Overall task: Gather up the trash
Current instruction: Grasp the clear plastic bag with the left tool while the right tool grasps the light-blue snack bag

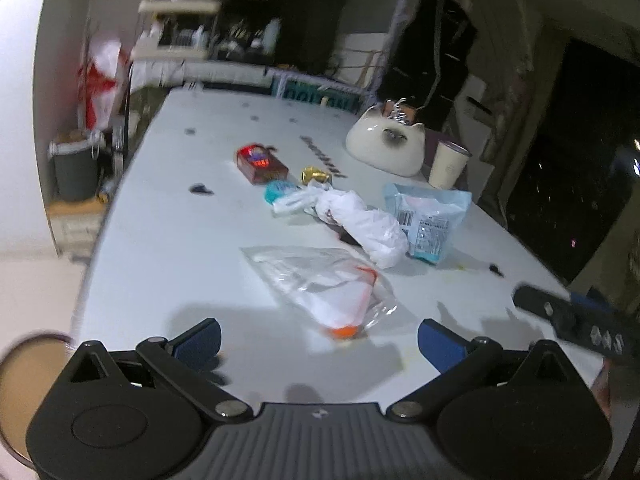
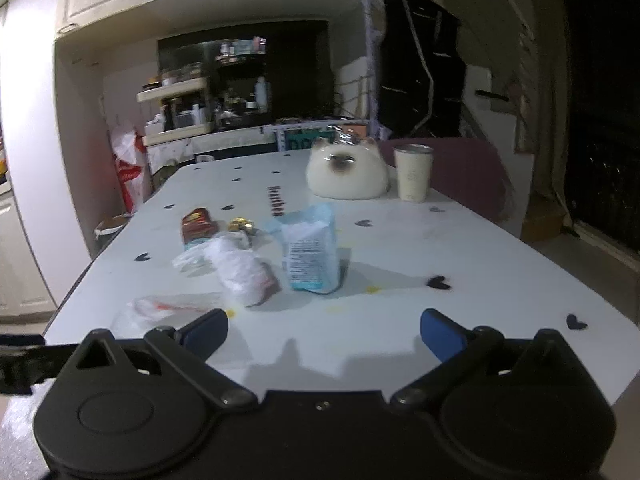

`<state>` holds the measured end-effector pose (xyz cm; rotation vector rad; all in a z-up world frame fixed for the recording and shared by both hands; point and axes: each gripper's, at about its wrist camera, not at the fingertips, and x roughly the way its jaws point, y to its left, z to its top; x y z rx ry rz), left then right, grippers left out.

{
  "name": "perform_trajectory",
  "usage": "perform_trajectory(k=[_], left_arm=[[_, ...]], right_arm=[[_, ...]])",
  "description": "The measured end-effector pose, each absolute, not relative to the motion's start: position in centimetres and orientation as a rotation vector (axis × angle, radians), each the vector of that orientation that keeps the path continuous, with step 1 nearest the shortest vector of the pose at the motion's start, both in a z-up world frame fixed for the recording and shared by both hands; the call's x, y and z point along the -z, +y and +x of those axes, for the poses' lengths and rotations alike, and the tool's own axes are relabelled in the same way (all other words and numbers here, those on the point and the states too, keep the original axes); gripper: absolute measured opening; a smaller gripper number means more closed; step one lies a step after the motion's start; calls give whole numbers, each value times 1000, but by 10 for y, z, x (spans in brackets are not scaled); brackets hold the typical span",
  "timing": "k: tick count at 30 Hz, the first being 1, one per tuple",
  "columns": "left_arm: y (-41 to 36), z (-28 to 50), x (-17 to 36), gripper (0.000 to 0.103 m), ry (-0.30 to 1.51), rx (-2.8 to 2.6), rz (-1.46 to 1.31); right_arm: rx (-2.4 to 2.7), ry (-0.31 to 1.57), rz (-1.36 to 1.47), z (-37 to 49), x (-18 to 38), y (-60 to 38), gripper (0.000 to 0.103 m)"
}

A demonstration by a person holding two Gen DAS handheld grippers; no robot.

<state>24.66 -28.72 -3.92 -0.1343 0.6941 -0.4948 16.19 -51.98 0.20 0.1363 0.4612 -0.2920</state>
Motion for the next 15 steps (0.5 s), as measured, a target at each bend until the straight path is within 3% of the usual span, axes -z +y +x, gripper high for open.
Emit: perform_trajectory(k=[5, 11, 15], left_arm=[[-311, 272, 48, 103, 753, 420, -276], [-337, 291, 56, 103, 720, 314, -241], [-349, 299, 65, 95, 701, 280, -148]], right_arm=[[302, 458, 194, 161, 0, -548, 103], [275, 447, 194, 168, -2, -566, 103], [231, 414, 221, 180, -4, -574, 103]])
